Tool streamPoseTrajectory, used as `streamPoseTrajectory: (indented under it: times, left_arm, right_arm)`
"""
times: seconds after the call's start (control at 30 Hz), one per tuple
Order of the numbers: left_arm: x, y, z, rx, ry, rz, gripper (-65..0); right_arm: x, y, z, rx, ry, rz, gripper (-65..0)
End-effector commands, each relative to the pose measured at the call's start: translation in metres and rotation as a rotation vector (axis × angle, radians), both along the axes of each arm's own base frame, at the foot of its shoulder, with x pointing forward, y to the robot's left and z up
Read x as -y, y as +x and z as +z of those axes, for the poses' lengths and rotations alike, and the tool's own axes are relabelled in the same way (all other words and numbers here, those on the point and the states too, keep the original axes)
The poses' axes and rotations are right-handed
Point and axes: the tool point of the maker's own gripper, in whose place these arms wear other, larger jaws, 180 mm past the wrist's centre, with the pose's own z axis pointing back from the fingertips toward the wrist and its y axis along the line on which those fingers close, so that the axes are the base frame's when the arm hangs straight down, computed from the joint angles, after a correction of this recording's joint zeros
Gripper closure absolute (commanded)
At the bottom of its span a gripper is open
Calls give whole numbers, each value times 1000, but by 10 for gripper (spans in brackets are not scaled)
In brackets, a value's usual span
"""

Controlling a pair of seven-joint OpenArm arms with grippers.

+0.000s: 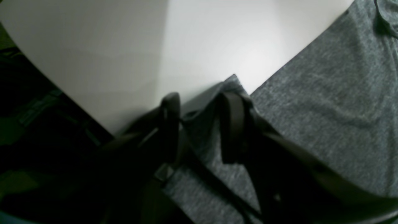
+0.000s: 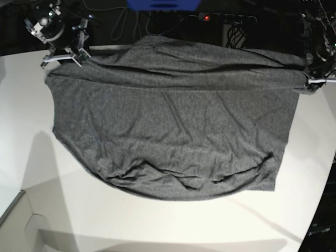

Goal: Layout the t-shirt on the table in an organized manner, then fold the t-shirt properly
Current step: 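Pull the collar edge with both grippers away from the hem, then release the collar edge and move both grippers onto the shirt body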

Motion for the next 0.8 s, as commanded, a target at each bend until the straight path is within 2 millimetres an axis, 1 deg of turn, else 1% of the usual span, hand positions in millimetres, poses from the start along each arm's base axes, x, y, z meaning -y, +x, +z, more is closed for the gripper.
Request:
streamPoseTrajectory:
  times: [0.0, 0.13, 0.2, 0.33, 0.4, 0.57, 0.67, 0.73, 0.77]
  left_arm:
    - [-10, 6, 15, 34, 43, -2, -217]
    - [-8, 14, 30, 68, 66, -22, -217]
    - [-6, 18, 39, 90, 79, -32, -217]
    - [-2, 29, 57, 140, 108, -52, -217]
    - [-2, 34, 63, 158, 113, -54, -218]
    - [0, 64, 85, 245, 111, -53, -218]
    - [1, 83, 99, 301, 107, -51, -218]
    - [1, 100, 114, 350, 114, -48, -218]
    - [1, 108, 120, 371, 109, -45, -218]
  right_arm:
    - [3, 5, 10, 36, -3, 2, -222]
    - [4, 12, 23, 78, -1, -14, -223]
    - [8, 16, 29, 99, -3, -38, -240]
    - [23, 23, 35, 129, -23, -91, -281]
    - [33, 32, 42, 162, -32, -128, -289]
    - [49, 57, 58, 247, -39, -199, -321]
    - [47, 74, 66, 291, -31, -201, -348]
    - [46, 85, 73, 319, -26, -201, -358]
    - [42, 91, 75, 333, -14, -199, -359]
